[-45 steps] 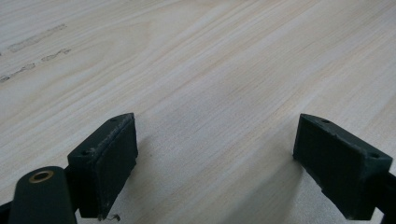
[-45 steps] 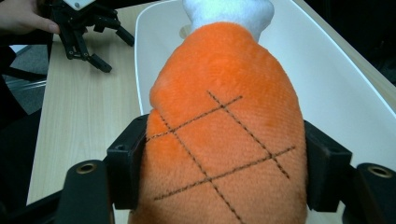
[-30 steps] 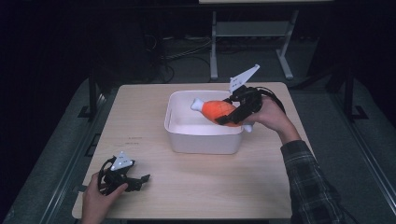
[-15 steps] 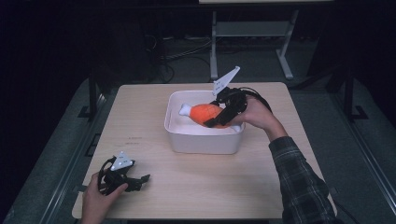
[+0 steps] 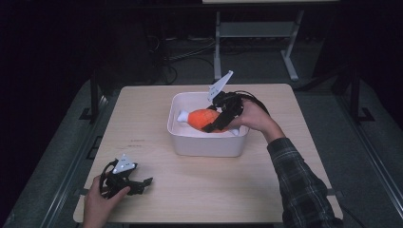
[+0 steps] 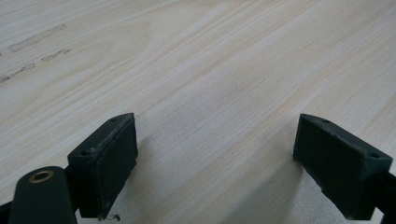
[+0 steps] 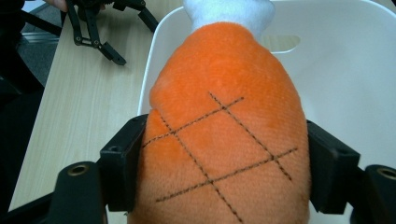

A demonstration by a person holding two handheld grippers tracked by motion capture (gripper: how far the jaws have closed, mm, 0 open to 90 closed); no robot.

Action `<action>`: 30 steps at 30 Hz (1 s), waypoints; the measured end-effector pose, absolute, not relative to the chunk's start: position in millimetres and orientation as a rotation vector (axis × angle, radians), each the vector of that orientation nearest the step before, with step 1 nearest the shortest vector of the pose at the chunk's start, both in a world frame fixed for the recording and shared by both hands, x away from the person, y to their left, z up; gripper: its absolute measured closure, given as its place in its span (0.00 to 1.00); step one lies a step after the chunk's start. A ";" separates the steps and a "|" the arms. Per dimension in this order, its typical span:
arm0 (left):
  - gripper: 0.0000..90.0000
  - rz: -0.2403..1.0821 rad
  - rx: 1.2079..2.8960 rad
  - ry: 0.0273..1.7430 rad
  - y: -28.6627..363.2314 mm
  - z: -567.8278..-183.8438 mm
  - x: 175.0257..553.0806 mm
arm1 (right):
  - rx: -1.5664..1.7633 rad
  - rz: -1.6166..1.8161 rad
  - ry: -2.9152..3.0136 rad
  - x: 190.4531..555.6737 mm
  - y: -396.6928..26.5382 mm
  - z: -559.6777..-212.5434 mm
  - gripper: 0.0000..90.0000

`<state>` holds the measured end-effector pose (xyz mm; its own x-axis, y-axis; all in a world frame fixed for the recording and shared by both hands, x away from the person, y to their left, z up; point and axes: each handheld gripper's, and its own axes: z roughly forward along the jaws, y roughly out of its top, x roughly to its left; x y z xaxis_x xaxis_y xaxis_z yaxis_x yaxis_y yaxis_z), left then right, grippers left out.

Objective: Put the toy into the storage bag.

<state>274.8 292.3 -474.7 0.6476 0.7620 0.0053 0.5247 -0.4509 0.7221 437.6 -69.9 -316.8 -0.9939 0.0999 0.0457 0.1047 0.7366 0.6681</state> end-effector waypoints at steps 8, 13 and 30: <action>0.14 0.432 2.158 0.995 292.3 -474.7 274.8 | -0.167 -1.104 -2.919 438.3 -67.2 -320.8 0.27; 0.14 0.432 2.158 0.995 292.3 -474.7 274.7 | -0.162 -1.087 -2.929 438.5 -65.5 -323.0 0.25; 0.14 0.433 2.157 0.995 292.3 -474.7 274.7 | -0.184 -1.074 -2.913 435.9 -62.0 -323.7 0.16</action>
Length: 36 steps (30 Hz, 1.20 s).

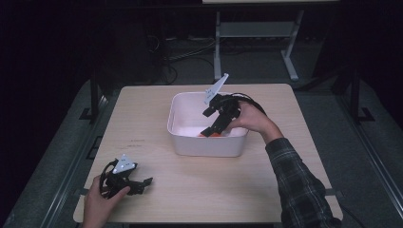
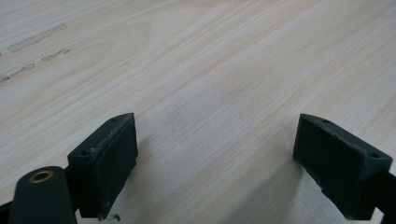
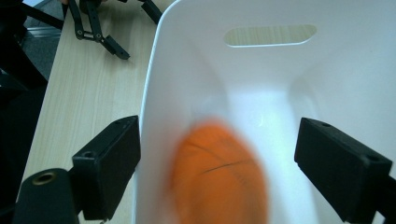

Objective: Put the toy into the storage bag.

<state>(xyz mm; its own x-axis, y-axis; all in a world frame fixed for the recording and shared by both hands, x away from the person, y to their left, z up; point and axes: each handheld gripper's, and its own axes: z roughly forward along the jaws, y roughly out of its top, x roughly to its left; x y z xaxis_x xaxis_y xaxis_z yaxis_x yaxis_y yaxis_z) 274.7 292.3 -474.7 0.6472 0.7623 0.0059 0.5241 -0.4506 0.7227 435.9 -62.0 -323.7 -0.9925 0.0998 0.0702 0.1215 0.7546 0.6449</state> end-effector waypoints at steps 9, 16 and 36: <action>0.14 0.433 2.156 0.996 292.2 -474.8 274.7 | -0.253 -1.154 -2.911 432.5 -81.0 -314.2 0.16; 0.14 0.433 2.158 0.994 292.3 -474.7 274.8 | -0.366 -1.216 -2.913 425.9 -107.7 -308.2 0.15; 0.14 0.433 2.156 0.994 292.3 -474.7 274.8 | -0.647 -1.386 -2.881 405.2 -168.7 -305.4 0.11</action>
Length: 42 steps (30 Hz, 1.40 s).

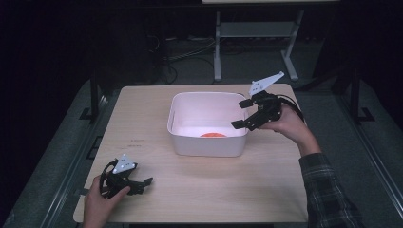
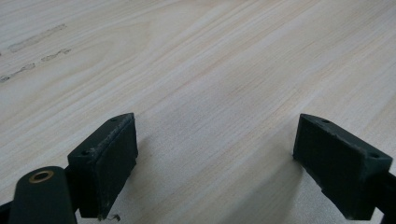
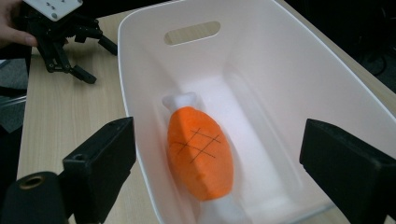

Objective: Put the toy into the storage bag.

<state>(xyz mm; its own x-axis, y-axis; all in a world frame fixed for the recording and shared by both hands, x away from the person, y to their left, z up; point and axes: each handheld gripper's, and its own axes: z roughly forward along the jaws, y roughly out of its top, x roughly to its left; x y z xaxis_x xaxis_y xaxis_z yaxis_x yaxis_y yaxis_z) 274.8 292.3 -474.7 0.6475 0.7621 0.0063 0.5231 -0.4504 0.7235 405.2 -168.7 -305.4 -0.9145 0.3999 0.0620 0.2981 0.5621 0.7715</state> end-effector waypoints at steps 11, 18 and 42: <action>0.14 0.434 2.157 0.994 292.3 -474.8 274.8 | 0.682 1.292 2.608 389.3 -199.3 -313.3 0.11; 0.14 0.434 2.157 0.994 292.3 -474.7 274.8 | 0.719 1.289 2.590 379.8 -216.7 -324.0 0.11; 0.14 0.434 2.157 0.994 292.3 -474.7 274.7 | 0.865 1.273 2.496 347.2 -251.6 -375.8 0.11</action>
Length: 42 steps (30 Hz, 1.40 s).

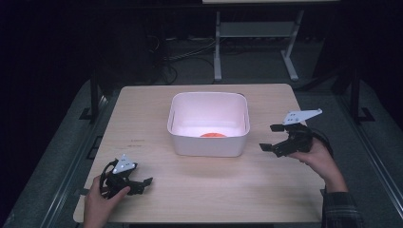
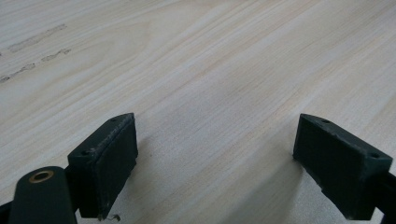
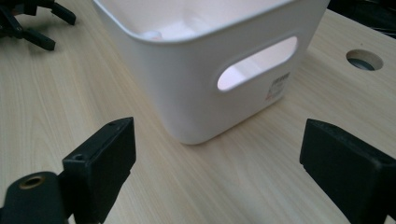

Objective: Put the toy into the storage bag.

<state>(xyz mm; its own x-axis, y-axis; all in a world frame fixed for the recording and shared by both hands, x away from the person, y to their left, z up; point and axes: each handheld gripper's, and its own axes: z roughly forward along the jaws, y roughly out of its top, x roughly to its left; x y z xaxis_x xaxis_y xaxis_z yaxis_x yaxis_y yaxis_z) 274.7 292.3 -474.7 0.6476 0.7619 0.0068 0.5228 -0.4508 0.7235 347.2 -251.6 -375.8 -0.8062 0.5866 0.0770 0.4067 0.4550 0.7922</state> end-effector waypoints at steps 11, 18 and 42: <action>0.14 0.433 2.156 0.995 292.2 -474.8 274.6 | 0.932 1.244 2.448 327.6 -255.2 -403.7 0.11; 0.14 0.434 2.157 0.992 292.3 -474.9 274.7 | 0.990 1.212 2.429 316.9 -254.4 -421.9 0.11; 0.15 0.437 2.150 1.004 291.7 -475.0 273.9 | 1.152 1.089 2.346 277.9 -260.7 -467.3 0.11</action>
<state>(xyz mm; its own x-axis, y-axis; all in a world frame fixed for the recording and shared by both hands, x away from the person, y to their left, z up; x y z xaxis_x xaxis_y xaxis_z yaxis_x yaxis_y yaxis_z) 273.9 291.7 -475.0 0.6405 0.7680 0.0048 0.5267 -0.4438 0.7250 277.9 -260.7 -467.3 -0.6293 0.7754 0.0526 0.5406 0.3882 0.7464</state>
